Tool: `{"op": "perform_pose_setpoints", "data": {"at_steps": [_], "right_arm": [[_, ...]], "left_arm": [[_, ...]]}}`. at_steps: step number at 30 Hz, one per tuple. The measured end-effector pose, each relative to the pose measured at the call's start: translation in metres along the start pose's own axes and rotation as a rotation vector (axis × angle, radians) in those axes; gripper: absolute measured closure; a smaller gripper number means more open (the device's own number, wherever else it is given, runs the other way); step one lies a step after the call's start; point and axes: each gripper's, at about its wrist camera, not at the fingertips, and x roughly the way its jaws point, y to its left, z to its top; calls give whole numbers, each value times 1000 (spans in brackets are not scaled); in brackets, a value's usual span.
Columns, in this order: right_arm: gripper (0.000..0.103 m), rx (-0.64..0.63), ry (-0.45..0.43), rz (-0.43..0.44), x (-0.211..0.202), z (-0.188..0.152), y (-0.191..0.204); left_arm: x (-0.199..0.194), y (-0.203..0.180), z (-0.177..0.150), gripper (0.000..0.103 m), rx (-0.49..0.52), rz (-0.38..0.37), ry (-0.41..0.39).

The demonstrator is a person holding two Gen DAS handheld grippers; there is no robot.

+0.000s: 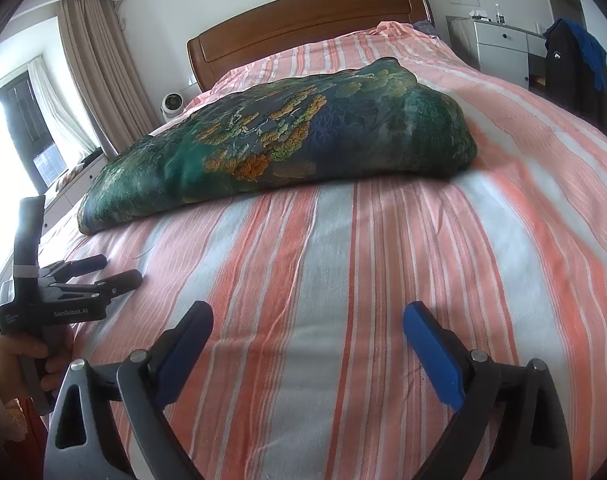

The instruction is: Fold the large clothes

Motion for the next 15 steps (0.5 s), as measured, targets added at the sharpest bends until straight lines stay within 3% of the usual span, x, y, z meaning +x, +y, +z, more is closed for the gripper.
{"op": "perform_pose_setpoints", "data": {"at_steps": [15], "right_arm": [[6, -31, 5, -26, 3, -2, 5]], "left_arm": [[-3, 1, -3, 0, -1, -6, -13]]}}
